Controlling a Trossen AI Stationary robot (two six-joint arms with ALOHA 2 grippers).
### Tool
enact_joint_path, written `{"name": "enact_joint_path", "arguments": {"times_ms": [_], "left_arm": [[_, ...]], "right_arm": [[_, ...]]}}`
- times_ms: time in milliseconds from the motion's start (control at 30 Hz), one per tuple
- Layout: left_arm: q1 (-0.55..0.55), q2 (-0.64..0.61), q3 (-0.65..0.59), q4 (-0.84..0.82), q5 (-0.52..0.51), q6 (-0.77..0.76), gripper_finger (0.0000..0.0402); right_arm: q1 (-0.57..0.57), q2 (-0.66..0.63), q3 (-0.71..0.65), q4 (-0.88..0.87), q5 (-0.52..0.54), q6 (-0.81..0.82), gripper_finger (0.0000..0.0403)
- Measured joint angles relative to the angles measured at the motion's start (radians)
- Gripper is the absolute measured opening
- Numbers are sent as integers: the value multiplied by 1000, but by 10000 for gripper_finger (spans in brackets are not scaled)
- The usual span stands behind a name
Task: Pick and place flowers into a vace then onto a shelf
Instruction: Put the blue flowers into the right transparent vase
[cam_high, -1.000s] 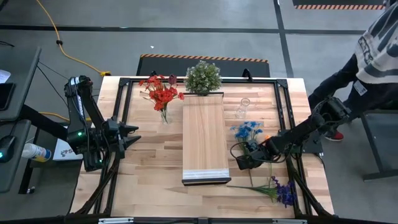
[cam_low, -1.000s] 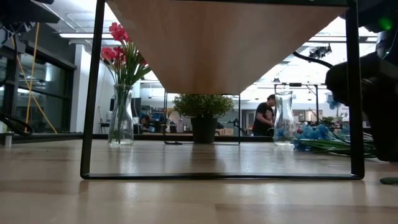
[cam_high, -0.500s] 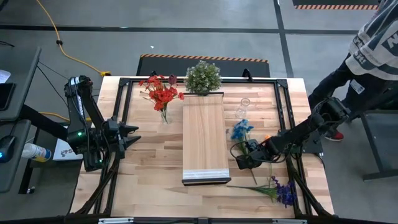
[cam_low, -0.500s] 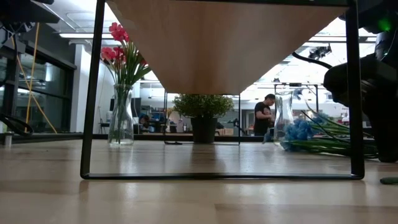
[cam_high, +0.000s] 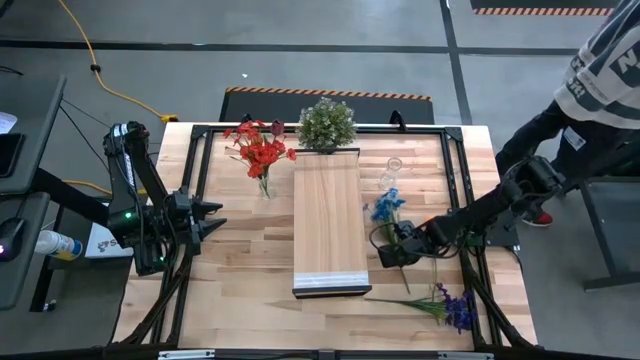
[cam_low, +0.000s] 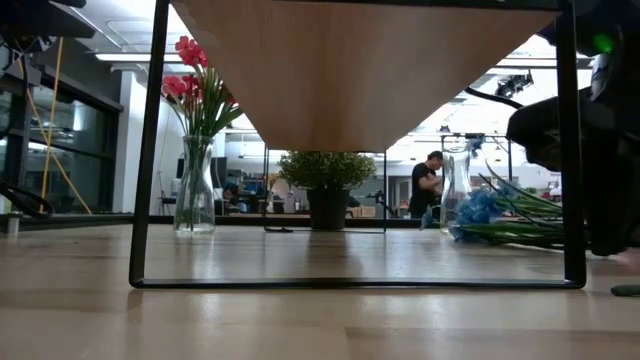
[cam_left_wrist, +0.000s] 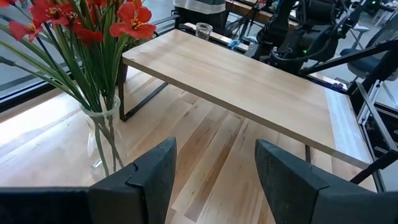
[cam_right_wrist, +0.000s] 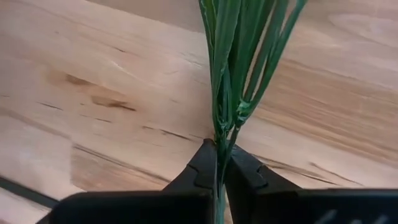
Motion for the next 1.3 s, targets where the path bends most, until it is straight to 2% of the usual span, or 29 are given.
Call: {"name": "enact_joint_path", "arguments": {"times_ms": [533, 933, 1300], "left_arm": [[0, 0, 0, -4, 1, 0, 250], [0, 0, 0, -5, 1, 0, 250], [0, 0, 0, -5, 1, 0, 250]], "right_arm": [[-20, -160, 2, -3, -19, -1, 4], [-19, -330, 3, -194, -89, 23, 5], [-19, -458, 4, -206, -87, 24, 3]]}}
